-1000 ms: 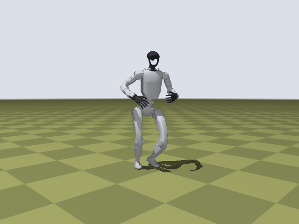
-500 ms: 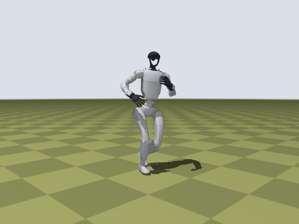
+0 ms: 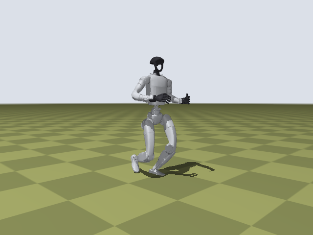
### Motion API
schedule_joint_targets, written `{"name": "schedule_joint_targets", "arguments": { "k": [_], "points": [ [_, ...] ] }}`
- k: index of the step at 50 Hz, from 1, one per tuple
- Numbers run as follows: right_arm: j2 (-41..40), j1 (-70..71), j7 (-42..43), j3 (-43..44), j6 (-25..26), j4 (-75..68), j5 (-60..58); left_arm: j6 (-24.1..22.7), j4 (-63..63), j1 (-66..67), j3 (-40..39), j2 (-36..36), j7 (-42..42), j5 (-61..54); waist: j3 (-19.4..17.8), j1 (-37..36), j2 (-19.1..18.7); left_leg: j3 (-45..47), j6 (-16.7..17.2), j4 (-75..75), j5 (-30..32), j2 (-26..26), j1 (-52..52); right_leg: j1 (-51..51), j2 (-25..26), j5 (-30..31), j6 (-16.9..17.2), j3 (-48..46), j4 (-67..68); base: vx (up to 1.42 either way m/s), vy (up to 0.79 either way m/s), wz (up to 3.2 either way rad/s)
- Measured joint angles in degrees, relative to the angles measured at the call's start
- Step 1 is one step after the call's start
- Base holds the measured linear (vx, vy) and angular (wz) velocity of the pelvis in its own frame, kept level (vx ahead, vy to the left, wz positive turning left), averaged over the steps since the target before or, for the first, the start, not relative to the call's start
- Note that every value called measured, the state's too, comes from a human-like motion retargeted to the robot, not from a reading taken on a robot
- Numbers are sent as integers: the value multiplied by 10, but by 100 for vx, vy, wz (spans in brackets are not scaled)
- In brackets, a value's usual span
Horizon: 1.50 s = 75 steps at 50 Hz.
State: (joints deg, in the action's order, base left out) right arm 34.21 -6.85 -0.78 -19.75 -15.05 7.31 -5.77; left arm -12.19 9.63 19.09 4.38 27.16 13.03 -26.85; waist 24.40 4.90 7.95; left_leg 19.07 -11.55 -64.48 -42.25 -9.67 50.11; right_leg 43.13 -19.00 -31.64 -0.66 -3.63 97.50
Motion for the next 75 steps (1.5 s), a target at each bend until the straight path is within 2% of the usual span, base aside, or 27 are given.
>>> {"name": "schedule_joint_targets", "arguments": {
  "k": [2,4,6,10,13,15,17,20,23,26,28,30,33,35,37,40,43,45,50,55,58,63,65,67,70,73,75],
  "points": [
    [-17,-16,-7,7,-5,-57,-21,-4,-48,-113,33,-16,-41,40,-56,6,-2,-14,-2,-9,-49,-9,-76,26,9,-41,-23,12,14,79,7,63],
    [-18,-52,-17,9,-7,-90,-29,-9,-54,-180,59,-34,-46,46,-65,32,-7,-31,10,20,-58,-23,-130,75,13,-68,-32,11,-21,83,2,123],
    [-11,-91,-31,16,-9,-106,-31,-15,-38,-232,86,-46,-33,40,-65,55,-20,-42,32,69,-47,-22,-191,107,35,-70,-25,3,-100,90,-1,121],
    [17,-166,-53,39,-11,-107,-27,-36,30,-294,143,-48,17,20,-56,67,-70,-68,97,130,7,30,-295,114,136,-20,13,-28,-325,96,-5,63],
    [34,-214,-60,60,-14,-95,-16,-51,78,-309,178,-44,51,-9,-38,59,-105,-83,139,113,58,82,-321,91,206,40,31,-51,-456,90,-8,43],
    [40,-241,-58,75,-14,-88,1,-56,100,-306,194,-40,62,-33,-38,50,-127,-95,162,55,89,123,-330,62,248,70,30,-65,-491,80,-7,50],
    [36,-251,-49,81,-12,-88,12,-55,109,-293,202,-42,62,-51,-38,44,-132,-97,169,-29,118,150,-323,68,266,74,11,-66,-440,71,-7,69],
    [26,-250,-20,97,-8,-89,32,-45,106,-257,200,-41,48,-77,-48,28,-138,-98,153,-185,116,210,-292,61,291,23,-38,-73,-354,68,-8,87],
    [11,-190,31,108,0,-104,35,-23,65,-204,172,-45,14,-63,-70,6,-135,-96,87,-314,41,282,-217,39,298,-55,-76,-83,-289,65,-7,97],
    [-10,-87,92,110,-3,-118,31,-8,2,-134,127,-49,-24,-27,-87,-14,-120,-91,32,-325,-35,307,-113,-6,295,-105,-79,-79,-275,66,-2,83],
    [-24,-27,124,112,-11,-100,35,-5,-27,-76,96,-42,-35,-16,-87,-29,-105,-84,25,-255,-55,289,-51,-38,287,-119,-70,-65,-293,70,6,61],
    [-32,16,144,113,-21,-57,48,-7,-34,-15,70,-27,-36,-18,-78,-43,-89,-80,42,-139,-36,252,-4,-65,276,-115,-56,-45,-328,72,9,56],
    [-33,62,155,103,-32,13,59,-10,-18,58,41,-6,-23,-42,-40,-48,-62,-83,83,71,45,168,30,-82,251,-94,-27,-4,-382,71,12,80],
    [-30,83,154,95,-35,48,58,-11,-2,89,26,1,-16,-58,-17,-44,-44,-78,97,169,101,119,27,-84,229,-87,-11,19,-389,64,13,84],
    [-25,84,147,88,-38,65,48,-15,6,97,20,2,-15,-59,-11,-46,-38,-73,96,138,120,104,41,-81,219,-81,-1,31,-344,54,12,57],
    [-18,67,125,77,-34,78,26,-21,26,90,4,0,-17,-47,-6,-38,-27,-56,67,90,106,79,35,-68,181,-68,6,33,-252,54,12,44],
    [-19,37,76,68,-24,71,10,-22,37,42,-9,-9,-32,0,-38,-12,-1,-31,35,88,73,28,-20,-28,119,-39,12,44,-122,52,12,52],
    [-22,10,50,56,-19,53,3,-23,40,9,-10,-13,-40,25,-54,6,8,-24,28,77,51,8,-44,15,99,-37,7,49,-70,52,9,39],
    [-26,-57,8,41,-19,-7,4,-23,41,-86,19,-9,-34,57,-69,30,-5,-44,46,150,27,-9,-144,119,131,-35,12,56,-171,58,5,12],
    [-20,-126,-3,59,-15,-50,16,-38,66,-142,70,9,11,63,-41,26,-33,-65,69,210,29,12,-204,158,203,18,44,66,-395,59,2,-8],
    [-12,-155,-9,68,-14,-64,14,-46,85,-165,91,16,29,62,-26,25,-41,-68,75,185,19,25,-216,165,223,33,51,69,-434,51,-1,0],
    [1,-188,-14,92,-19,-60,18,-42,104,-181,113,15,61,22,-29,11,-79,-108,95,87,11,79,-262,94,266,36,24,42,-428,50,-5,12],
    [-2,-192,-9,95,-21,-53,25,-40,105,-173,118,9,64,5,-33,4,-88,-115,107,15,38,105,-257,81,282,30,8,34,-398,42,-7,18],
    [0,-187,2,106,-18,-36,41,-31,101,-170,117,7,64,-18,-47,-11,-117,-127,116,-80,67,165,-246,42,313,22,-16,9,-410,39,-7,28],
    [-3,-161,26,114,-16,-14,45,-18,89,-151,113,-2,56,-19,-57,-34,-123,-117,98,-218,88,226,-197,37,323,-19,-45,-14,-354,36,-5,44],
    [-2,-88,69,121,-5,5,39,1,61,-135,95,-9,36,1,-72,-54,-122,-116,59,-295,53,271,-109,14,318,-58,-52,-34,-338,41,-2,77],
    [-9,-30,97,122,-1,15,31,9,39,-114,79,-12,21,18,-79,-65,-111,-110,41,-289,24,273,-48,-2,304,-80,-48,-39,-332,46,2,86]
  ]
}}
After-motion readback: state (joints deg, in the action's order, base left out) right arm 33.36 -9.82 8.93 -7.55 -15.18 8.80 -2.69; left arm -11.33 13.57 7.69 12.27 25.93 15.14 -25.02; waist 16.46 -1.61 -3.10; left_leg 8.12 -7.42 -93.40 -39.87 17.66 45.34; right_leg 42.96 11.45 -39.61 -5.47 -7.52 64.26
